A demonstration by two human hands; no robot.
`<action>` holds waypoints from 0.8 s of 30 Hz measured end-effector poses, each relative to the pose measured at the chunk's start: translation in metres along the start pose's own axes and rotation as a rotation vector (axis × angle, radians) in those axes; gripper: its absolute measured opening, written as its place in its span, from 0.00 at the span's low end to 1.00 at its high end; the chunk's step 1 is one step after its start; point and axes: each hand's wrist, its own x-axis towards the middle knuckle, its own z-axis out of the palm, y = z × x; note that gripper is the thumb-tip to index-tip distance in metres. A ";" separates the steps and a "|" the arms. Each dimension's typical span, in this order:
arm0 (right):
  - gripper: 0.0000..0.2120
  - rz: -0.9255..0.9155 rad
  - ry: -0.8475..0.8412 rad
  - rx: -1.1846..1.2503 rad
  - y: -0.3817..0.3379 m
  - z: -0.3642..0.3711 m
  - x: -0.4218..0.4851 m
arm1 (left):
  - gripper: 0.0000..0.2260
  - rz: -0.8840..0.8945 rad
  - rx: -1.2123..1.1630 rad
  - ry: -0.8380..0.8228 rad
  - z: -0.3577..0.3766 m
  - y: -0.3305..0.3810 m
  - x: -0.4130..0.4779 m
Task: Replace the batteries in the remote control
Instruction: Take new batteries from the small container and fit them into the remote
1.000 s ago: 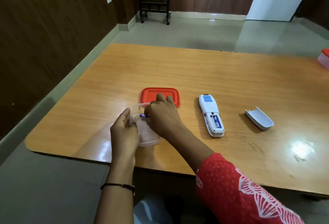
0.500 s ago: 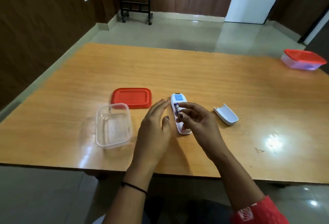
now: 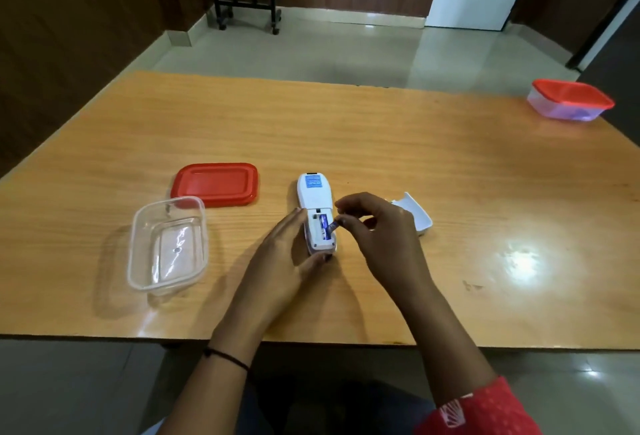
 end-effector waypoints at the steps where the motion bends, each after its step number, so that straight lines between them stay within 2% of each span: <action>1: 0.06 -0.008 -0.001 -0.009 -0.001 0.001 0.003 | 0.33 0.004 -0.003 0.005 0.002 0.000 0.001; 8: 0.06 0.046 -0.124 -0.121 -0.009 0.010 0.023 | 0.30 0.034 -0.034 0.066 0.008 0.002 0.005; 15: 0.07 0.106 -0.172 -0.144 -0.008 0.025 0.030 | 0.29 0.017 -0.102 0.084 0.010 0.001 0.006; 17: 0.08 0.070 -0.139 -0.234 -0.005 0.028 0.025 | 0.28 0.023 -0.121 0.098 0.009 0.003 0.006; 21: 0.08 -0.132 -0.054 -0.483 0.000 0.031 0.007 | 0.29 -0.004 -0.099 0.105 0.011 0.001 0.006; 24: 0.16 -0.174 -0.055 -0.586 0.003 0.036 -0.001 | 0.28 -0.023 -0.114 0.109 0.011 0.000 0.006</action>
